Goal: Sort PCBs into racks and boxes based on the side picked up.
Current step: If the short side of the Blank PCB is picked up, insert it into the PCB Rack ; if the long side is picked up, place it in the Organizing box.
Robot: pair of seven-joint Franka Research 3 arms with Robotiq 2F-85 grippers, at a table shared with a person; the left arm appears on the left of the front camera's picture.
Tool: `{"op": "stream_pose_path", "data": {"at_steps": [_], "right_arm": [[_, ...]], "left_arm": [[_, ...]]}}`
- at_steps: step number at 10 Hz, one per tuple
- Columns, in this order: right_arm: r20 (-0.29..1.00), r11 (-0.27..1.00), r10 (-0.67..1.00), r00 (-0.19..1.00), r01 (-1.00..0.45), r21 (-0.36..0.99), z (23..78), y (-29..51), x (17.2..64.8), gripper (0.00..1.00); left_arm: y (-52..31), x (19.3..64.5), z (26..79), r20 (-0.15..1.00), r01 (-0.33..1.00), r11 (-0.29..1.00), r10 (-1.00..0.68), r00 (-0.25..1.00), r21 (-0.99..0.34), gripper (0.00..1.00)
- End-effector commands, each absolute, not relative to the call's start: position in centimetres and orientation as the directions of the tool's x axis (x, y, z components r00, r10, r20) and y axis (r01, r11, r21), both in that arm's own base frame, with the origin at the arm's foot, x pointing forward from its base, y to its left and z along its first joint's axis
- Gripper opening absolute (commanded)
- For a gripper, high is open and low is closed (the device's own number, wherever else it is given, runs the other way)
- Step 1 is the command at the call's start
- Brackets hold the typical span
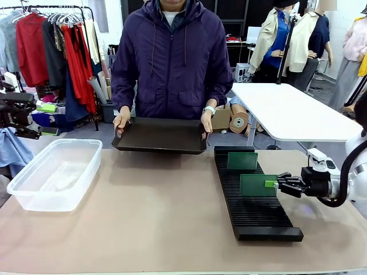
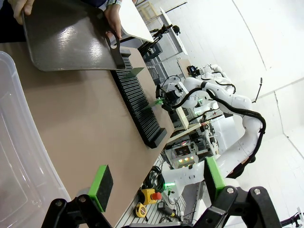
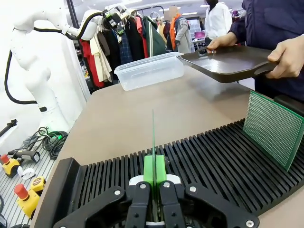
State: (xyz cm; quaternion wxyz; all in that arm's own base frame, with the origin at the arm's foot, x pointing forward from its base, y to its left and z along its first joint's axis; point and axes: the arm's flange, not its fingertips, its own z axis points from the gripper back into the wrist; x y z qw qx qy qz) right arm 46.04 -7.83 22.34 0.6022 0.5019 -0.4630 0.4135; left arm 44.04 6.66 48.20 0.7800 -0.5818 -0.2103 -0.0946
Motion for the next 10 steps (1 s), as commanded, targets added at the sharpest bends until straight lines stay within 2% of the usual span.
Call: {"op": "stream_pose_path", "data": {"at_steps": [1,10], "right_arm": [[0.975,0.153,0.033,0.222,-0.965,0.214,22.70,-7.78,46.13,0.00],[0.975,0.153,0.033,0.222,-0.965,0.214,22.70,-7.78,46.13,0.00]], "left_arm": [[6.67,43.98,48.37,0.433,0.387,0.304,0.100,0.896,-0.871,1.00],[6.67,43.98,48.37,0.433,0.387,0.304,0.100,0.896,-0.871,1.00]]}}
